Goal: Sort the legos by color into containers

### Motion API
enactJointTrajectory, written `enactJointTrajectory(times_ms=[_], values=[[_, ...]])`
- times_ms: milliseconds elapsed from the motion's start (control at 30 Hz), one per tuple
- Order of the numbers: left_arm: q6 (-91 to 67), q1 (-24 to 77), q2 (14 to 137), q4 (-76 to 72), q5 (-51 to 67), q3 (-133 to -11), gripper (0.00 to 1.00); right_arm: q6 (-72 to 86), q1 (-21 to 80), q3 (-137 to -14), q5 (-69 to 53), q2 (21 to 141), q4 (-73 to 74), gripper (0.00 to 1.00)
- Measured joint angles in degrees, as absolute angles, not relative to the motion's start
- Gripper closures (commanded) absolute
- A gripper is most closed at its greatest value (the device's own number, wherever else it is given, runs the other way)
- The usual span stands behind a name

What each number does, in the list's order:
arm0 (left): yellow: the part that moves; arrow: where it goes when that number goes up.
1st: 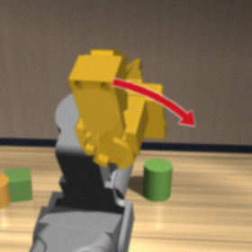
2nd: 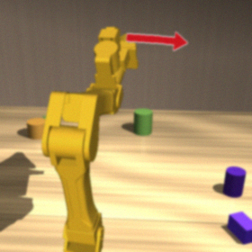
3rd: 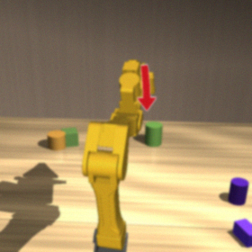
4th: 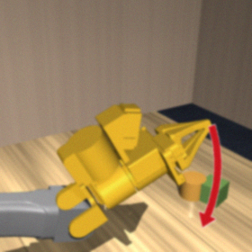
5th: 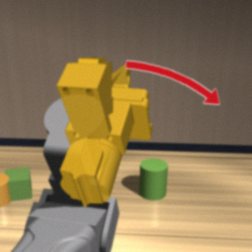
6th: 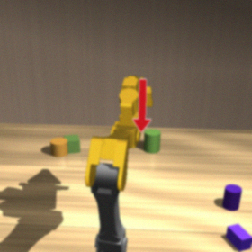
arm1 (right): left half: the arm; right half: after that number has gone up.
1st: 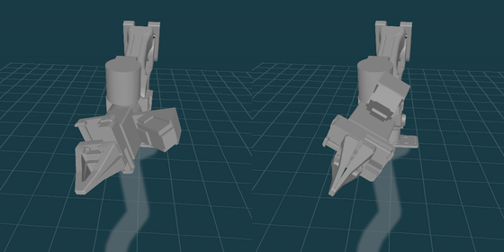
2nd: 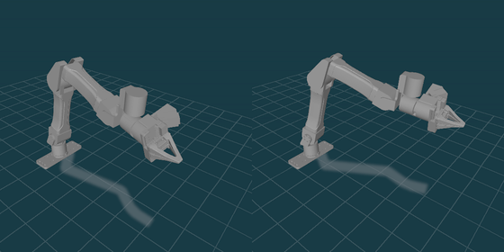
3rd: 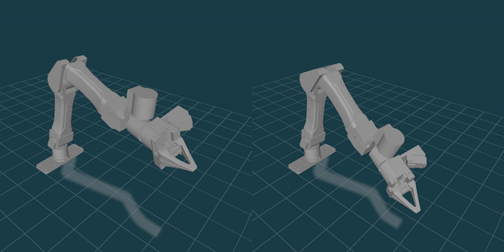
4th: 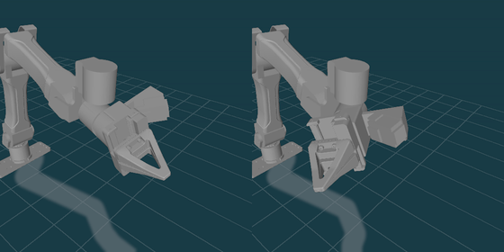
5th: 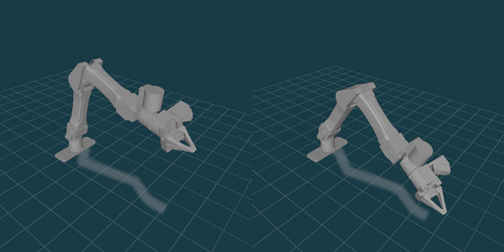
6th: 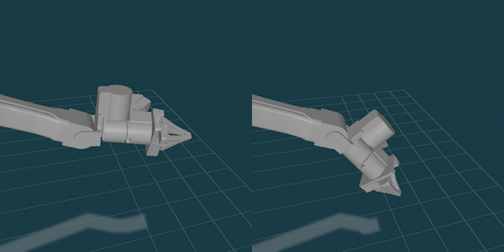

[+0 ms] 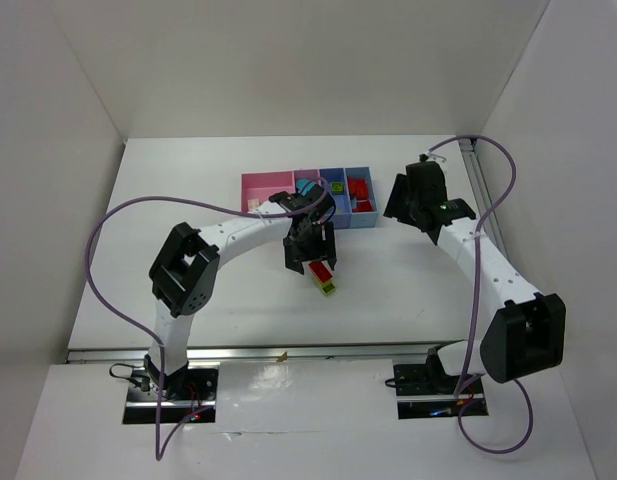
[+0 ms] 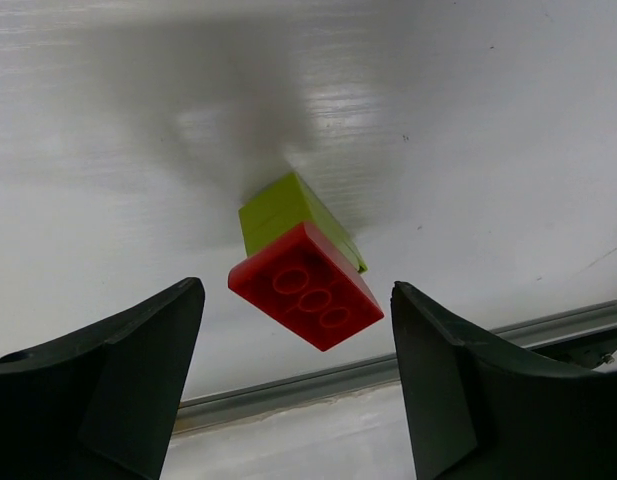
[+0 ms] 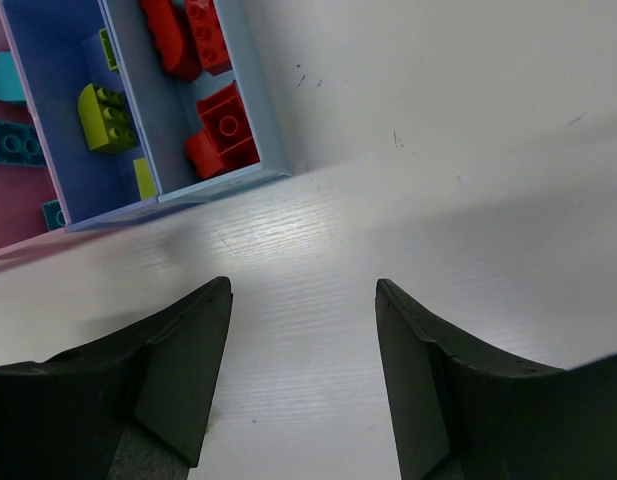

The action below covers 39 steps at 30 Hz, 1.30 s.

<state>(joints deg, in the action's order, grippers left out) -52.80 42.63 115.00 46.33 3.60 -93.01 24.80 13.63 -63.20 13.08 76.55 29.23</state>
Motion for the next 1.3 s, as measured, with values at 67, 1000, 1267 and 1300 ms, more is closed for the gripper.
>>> enactJointTrajectory(times_ms=[67,1000,1267,1300], values=[[-52.88,42.7,115.11,46.3,3.95,-92.99,0.15,24.8,13.61,-63.2,13.15,76.4,29.26,0.33],[-52.07,42.87,114.48,47.42,3.86,-92.55,0.45,24.4,13.61,-62.22,13.19,76.25,29.17,0.33],[-49.69,44.95,114.34,49.98,2.55,-94.72,0.2,24.43,13.61,-62.22,13.04,76.25,29.17,0.33],[-49.8,45.21,114.34,50.19,2.24,-95.33,0.2,24.43,13.61,-62.22,12.95,76.25,29.17,0.33]])
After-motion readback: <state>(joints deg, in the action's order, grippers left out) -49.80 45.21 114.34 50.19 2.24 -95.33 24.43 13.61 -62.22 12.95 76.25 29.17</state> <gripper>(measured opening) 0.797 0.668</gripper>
